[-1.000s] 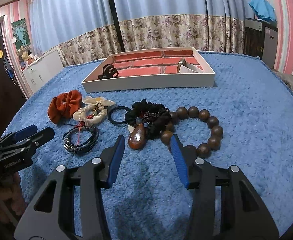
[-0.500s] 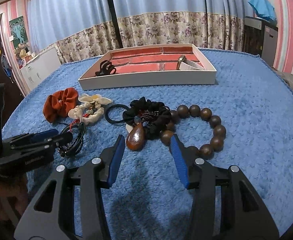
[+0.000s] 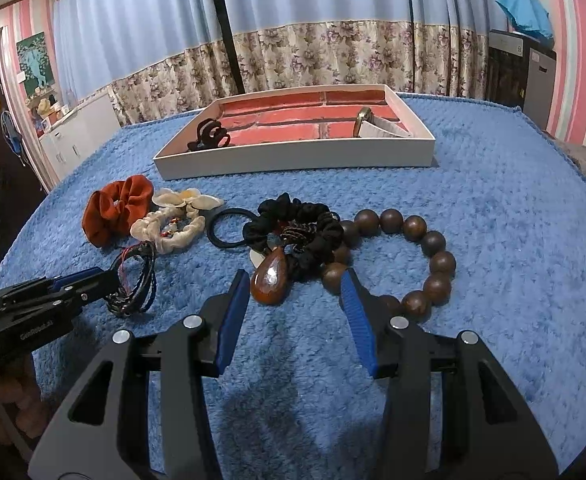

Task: Organize jewelry
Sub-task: 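Return both tools to the jewelry and grasp the black cord bracelet with the left tool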

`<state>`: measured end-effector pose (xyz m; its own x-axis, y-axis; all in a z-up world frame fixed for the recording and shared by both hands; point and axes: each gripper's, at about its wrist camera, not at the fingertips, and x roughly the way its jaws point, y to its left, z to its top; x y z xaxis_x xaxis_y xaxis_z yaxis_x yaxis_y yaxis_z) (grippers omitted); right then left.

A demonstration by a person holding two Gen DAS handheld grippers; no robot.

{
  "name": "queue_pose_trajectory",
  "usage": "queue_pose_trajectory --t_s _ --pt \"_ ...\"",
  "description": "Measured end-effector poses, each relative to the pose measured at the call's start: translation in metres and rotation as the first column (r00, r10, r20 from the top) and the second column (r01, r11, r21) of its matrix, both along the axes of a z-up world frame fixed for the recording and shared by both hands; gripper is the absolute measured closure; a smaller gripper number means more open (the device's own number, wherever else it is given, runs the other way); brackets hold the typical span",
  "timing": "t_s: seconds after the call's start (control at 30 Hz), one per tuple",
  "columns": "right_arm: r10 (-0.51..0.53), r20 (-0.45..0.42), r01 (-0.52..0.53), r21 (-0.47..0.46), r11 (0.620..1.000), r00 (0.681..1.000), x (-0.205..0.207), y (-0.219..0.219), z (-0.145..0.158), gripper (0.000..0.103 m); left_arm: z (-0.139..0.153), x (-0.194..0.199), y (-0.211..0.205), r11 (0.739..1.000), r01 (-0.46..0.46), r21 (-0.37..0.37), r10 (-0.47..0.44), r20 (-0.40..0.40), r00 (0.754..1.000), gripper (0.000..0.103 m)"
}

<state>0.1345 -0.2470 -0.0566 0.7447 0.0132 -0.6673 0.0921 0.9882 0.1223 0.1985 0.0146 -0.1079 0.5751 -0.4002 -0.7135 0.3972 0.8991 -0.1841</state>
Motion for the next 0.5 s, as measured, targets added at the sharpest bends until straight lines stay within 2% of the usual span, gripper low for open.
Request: queue_pose_trajectory --t_s 0.07,0.23,0.33,0.4,0.5 --pt "-0.002 0.002 0.002 -0.001 1.0 1.0 0.0 0.0 0.0 0.055 0.0 0.0 0.001 1.0 -0.009 -0.003 0.009 -0.003 1.0 0.072" --pt "-0.001 -0.004 0.001 0.001 1.0 1.0 0.002 -0.001 -0.001 0.055 -0.005 0.01 -0.008 0.999 -0.013 0.041 0.013 -0.013 1.0 0.071" --pt "-0.001 -0.005 0.001 0.003 1.0 1.0 0.002 0.0 -0.002 0.055 -0.007 0.015 -0.012 0.999 0.001 0.037 0.0 -0.016 1.0 0.074" --pt "-0.001 -0.009 0.002 0.009 1.0 1.0 0.003 0.0 -0.002 0.055 -0.007 0.018 -0.012 1.0 -0.001 0.024 0.001 -0.022 1.0 0.081" --pt "-0.002 -0.024 0.003 0.035 0.999 1.0 0.006 -0.002 -0.005 0.055 -0.006 0.018 -0.007 1.0 -0.003 -0.009 0.003 -0.026 1.0 0.097"
